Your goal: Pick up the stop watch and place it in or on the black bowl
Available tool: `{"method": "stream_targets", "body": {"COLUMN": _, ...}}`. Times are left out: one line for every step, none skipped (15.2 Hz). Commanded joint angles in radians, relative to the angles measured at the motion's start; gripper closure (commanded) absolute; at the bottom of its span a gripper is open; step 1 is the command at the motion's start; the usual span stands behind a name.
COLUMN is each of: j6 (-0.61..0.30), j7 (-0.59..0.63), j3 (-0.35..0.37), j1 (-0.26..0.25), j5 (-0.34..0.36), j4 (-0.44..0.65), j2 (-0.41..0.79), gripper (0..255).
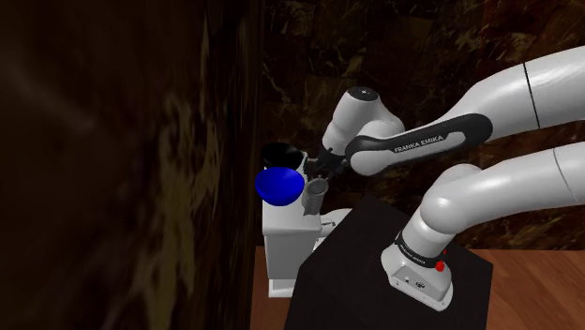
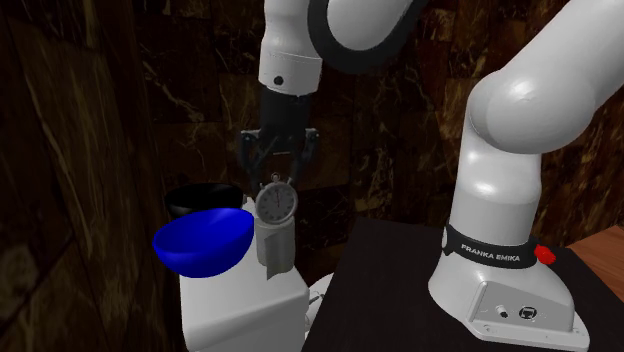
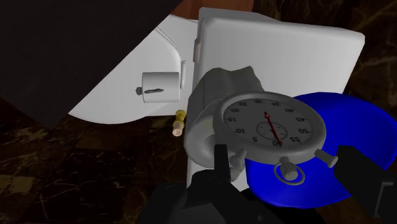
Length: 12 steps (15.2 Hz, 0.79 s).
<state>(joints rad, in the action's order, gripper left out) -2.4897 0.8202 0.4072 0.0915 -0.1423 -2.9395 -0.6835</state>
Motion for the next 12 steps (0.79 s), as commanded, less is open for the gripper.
{"method": "stream_targets", "body": {"j6": 0.041, "j7": -0.006, "j3": -0.010, "j1": -0.004, "j5": 0.001, "j4": 0.014, "j2": -0.026, "gripper": 255}}
{"method": "stream_targets", "body": {"j6": 0.060, "j7": -0.009, "j3": -0.015, "j1": -0.005, "j5": 0.001, "j4": 0.022, "j2": -0.037, "gripper": 255}}
{"method": "stream_targets", "body": {"j6": 0.079, "j7": -0.011, "j3": -0.019, "j1": -0.006, "j5": 0.002, "j4": 0.030, "j2": -0.048, "gripper": 255}}
{"method": "stream_targets", "body": {"j6": 0.098, "j7": -0.014, "j3": -0.024, "j1": -0.007, "j5": 0.003, "j4": 0.039, "j2": -0.059, "gripper": 255}}
{"method": "stream_targets", "body": {"j6": 0.116, "j7": -0.016, "j3": -0.028, "j1": -0.007, "j5": 0.005, "j4": 0.047, "j2": -0.069, "gripper": 255}}
{"method": "stream_targets", "body": {"j6": 0.134, "j7": -0.019, "j3": -0.032, "j1": -0.008, "j5": 0.006, "j4": 0.056, "j2": -0.078, "gripper": 255}}
{"method": "stream_targets", "body": {"j6": 0.143, "j7": -0.020, "j3": -0.034, "j1": -0.008, "j5": 0.007, "j4": 0.060, "j2": -0.083, "gripper": 255}}
{"method": "stream_targets", "body": {"j6": 0.125, "j7": -0.033, "j3": -0.041, "j1": 0.017, "j5": 0.021, "j4": 0.087, "j2": -0.040, "gripper": 255}}
{"method": "stream_targets", "body": {"j6": 0.109, "j7": -0.045, "j3": -0.046, "j1": 0.041, "j5": 0.035, "j4": 0.115, "j2": 0.002, "gripper": 255}}
{"method": "stream_targets", "body": {"j6": 0.096, "j7": -0.056, "j3": -0.051, "j1": 0.063, "j5": 0.049, "j4": 0.144, "j2": 0.043, "gripper": 255}}
{"method": "stream_targets", "body": {"j6": 0.084, "j7": -0.065, "j3": -0.055, "j1": 0.084, "j5": 0.063, "j4": 0.174, "j2": 0.083, "gripper": 255}}
{"method": "stream_targets", "body": {"j6": 0.074, "j7": -0.074, "j3": -0.059, "j1": 0.104, "j5": 0.077, "j4": 0.205, "j2": 0.123, "gripper": 255}}
